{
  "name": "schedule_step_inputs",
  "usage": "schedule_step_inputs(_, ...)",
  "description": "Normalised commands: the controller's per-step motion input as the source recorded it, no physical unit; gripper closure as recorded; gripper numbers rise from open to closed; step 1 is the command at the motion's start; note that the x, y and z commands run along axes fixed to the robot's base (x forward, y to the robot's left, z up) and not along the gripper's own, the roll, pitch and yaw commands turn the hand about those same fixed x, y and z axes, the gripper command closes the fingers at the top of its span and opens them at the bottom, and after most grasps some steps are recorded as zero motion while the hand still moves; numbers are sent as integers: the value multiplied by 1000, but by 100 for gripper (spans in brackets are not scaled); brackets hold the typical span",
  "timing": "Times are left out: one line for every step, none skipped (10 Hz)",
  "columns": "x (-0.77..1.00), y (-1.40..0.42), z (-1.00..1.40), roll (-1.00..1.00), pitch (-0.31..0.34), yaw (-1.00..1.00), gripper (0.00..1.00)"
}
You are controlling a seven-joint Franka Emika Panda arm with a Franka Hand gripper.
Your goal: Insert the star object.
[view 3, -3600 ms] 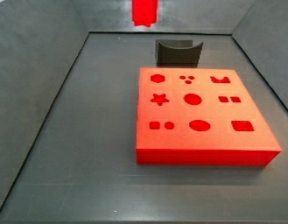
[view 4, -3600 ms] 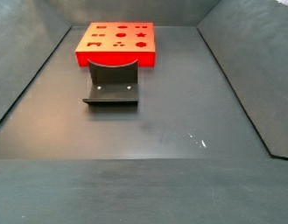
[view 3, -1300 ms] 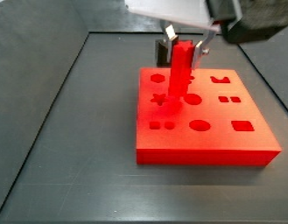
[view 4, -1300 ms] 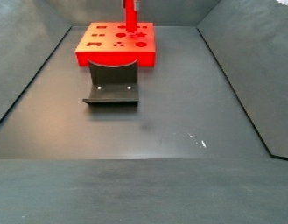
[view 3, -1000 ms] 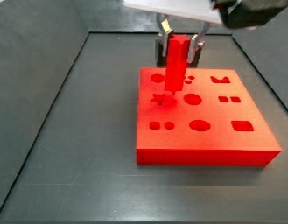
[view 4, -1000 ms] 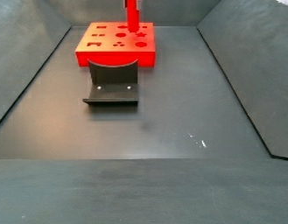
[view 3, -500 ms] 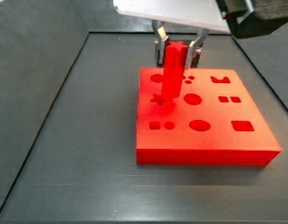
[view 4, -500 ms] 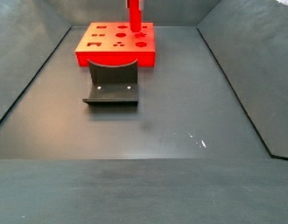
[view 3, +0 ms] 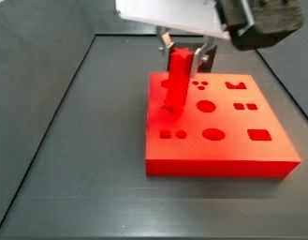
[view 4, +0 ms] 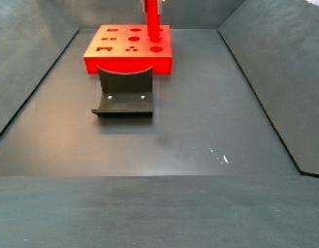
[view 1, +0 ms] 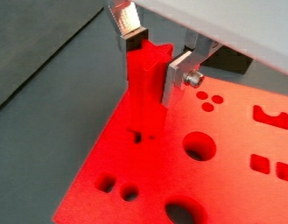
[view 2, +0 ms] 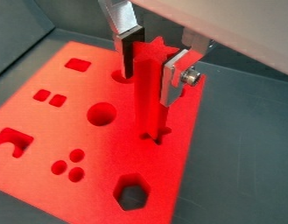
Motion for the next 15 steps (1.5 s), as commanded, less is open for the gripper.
schedule_step_inputs(-194,0,-117,0,-91,0,100)
schedule_step_inputs(-109,0,-103,0,-87,0,100)
schedule_step_inputs(0,-14,-60,0,-74,0,100)
schedule_step_inputs(129,-77,-86,0,-44,0,100)
schedule_step_inputs(191,-3,-180,27,-9,0,100)
schedule_step_inputs(329,0,-243,79,4,-34,100)
schedule_step_inputs(297,0,-329,109,21,-103,100)
schedule_step_inputs(134,0,-346,123,0,-126,100)
schedule_step_inputs(26,0,-354,180,37,-140,100)
schedule_step_inputs(34,-37,-586,176,3,-109,100)
schedule_step_inputs(0,-43,-843,0,4,-174,100)
schedule_step_inputs(-57,0,-891,-134,0,-174,100)
schedule_step_inputs(0,0,-691,-204,-133,-171,100)
schedule_step_inputs(66,0,-651,-163,-214,-160,100)
schedule_step_inputs(-14,0,-751,-59,-236,-186,100)
